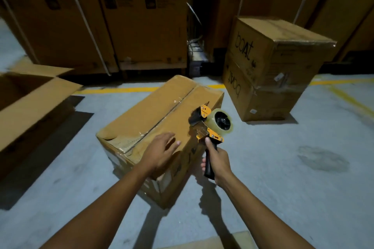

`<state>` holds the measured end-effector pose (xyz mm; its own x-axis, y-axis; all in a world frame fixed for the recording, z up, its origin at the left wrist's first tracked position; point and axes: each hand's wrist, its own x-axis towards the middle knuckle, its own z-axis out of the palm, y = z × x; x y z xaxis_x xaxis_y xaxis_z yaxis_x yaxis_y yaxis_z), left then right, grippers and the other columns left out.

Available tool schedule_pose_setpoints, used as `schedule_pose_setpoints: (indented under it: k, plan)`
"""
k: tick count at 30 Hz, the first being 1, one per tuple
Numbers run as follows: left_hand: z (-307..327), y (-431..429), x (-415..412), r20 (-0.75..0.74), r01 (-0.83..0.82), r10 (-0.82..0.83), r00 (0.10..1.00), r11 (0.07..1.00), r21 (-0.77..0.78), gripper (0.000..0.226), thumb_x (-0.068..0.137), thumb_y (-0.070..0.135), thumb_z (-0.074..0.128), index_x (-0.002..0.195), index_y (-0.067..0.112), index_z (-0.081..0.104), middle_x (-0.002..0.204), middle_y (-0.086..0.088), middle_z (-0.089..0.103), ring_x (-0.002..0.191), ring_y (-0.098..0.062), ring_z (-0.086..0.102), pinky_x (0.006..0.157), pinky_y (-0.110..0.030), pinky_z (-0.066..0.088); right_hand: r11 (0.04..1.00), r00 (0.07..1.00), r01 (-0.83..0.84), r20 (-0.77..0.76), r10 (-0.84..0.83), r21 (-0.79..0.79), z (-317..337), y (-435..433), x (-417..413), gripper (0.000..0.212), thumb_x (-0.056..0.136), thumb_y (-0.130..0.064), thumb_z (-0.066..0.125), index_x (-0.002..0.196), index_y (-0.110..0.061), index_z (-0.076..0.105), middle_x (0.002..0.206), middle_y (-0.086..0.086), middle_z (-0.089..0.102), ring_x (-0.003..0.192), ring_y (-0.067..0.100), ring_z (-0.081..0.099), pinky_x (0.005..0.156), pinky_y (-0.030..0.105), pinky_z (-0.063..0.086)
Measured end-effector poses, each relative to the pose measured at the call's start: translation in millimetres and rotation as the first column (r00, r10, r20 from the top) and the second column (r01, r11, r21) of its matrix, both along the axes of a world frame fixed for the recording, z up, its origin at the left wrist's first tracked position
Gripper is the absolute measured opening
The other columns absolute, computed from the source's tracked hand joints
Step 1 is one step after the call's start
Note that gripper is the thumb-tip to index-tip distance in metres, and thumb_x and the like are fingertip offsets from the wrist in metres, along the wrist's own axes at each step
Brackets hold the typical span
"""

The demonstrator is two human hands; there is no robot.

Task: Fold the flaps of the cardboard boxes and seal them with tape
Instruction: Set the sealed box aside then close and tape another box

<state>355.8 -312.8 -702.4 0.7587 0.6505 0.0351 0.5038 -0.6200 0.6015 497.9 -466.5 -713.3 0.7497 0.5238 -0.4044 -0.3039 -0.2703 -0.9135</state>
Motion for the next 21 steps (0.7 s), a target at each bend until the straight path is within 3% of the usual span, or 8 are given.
schedule_pose_setpoints:
  k: [1,3,5,7,10,14,19,21]
  plan:
    - [3.7,4.7,-9.5,0.112,-0.091,0.097,0.989,0.994,-0.061,0.053,0.099,0.054,0.047,0.137,0.019,0.057,0.133,-0.002,0.060,0.120,-0.019,0.056,0.098,-0.039,0.049,0.999,0.999,-0.043,0.016,0.043,0.007,10.4,7.2,-6.8,0.048,0.095,-0.058,0.059,0.099,-0.011,0.065,0.064,0.010,0.067,0.056,0.026,0.066,0.062,0.039,0.060]
    - [14.3,16.2,-28.8,0.315,-0.246,0.369,0.874,0.897,-0.367,0.033,0.100,0.037,0.054,0.120,0.014,0.065,0.101,-0.003,0.070,0.091,-0.023,0.066,0.072,-0.030,0.054,0.991,0.992,-0.125,0.028,0.123,0.056,29.9,20.7,-23.3,0.042,0.101,-0.049,0.054,0.105,-0.008,0.061,0.069,0.012,0.065,0.055,0.023,0.064,0.056,0.035,0.057]
    - [28.3,31.9,-47.8,0.380,-0.212,0.615,0.691,0.675,-0.707,0.029,0.102,0.032,0.053,0.109,0.007,0.065,0.078,-0.008,0.066,0.072,-0.027,0.063,0.057,-0.029,0.050,0.973,0.978,-0.207,0.051,0.202,0.105,45.5,33.2,-43.0,0.037,0.102,-0.040,0.056,0.103,-0.003,0.060,0.071,0.013,0.065,0.054,0.020,0.063,0.053,0.031,0.055]
    - [43.1,48.5,-64.6,0.341,-0.086,0.728,0.595,0.480,-0.873,0.037,0.102,0.036,0.051,0.112,0.003,0.062,0.076,-0.012,0.061,0.064,-0.023,0.061,0.053,-0.027,0.051,0.945,0.958,-0.285,0.046,0.282,0.162,55.0,46.7,-61.5,0.033,0.101,-0.030,0.060,0.103,0.002,0.061,0.075,0.014,0.069,0.062,0.022,0.067,0.056,0.030,0.057]
    - [58.6,69.1,-83.2,0.313,0.089,0.744,0.590,0.326,-0.941,0.050,0.101,0.049,0.048,0.116,0.004,0.061,0.087,-0.016,0.063,0.072,-0.024,0.065,0.056,-0.030,0.056,0.901,0.918,-0.393,0.023,0.396,0.186,64.3,68.5,-83.6,0.018,0.096,-0.010,0.066,0.107,0.005,0.062,0.085,0.020,0.075,0.075,0.030,0.073,0.063,0.032,0.061]
    - [63.7,86.2,-108.3,0.334,0.248,0.706,0.624,0.227,-0.942,0.048,0.095,0.054,0.055,0.104,0.009,0.067,0.088,-0.014,0.071,0.073,-0.024,0.072,0.058,-0.030,0.061,0.889,0.861,-0.458,0.252,0.443,0.002,71.4,92.8,-103.6,0.011,0.087,-0.008,0.066,0.097,-0.003,0.063,0.075,0.015,0.074,0.061,0.023,0.069,0.060,0.036,0.056]
    - [54.2,105.9,-128.4,0.267,0.314,0.821,0.505,0.113,-0.943,0.013,0.094,0.009,0.059,0.100,-0.002,0.063,0.083,-0.019,0.068,0.068,-0.023,0.071,0.067,-0.032,0.062,0.880,0.791,-0.459,0.394,0.468,-0.123,71.6,116.7,-116.1,0.010,0.083,-0.016,0.070,0.089,-0.011,0.065,0.065,0.008,0.069,0.055,0.019,0.063,0.057,0.037,0.054]
    - [51.1,112.9,-133.6,0.226,0.219,0.842,0.491,0.131,-0.967,0.019,0.095,-0.008,0.047,0.091,-0.006,0.066,0.088,-0.022,0.067,0.071,-0.025,0.070,0.062,-0.029,0.062,0.875,0.761,-0.457,0.438,0.478,-0.161,71.1,124.0,-118.4,0.010,0.083,-0.018,0.070,0.085,-0.010,0.065,0.067,0.012,0.070,0.055,0.020,0.062,0.056,0.039,0.055]
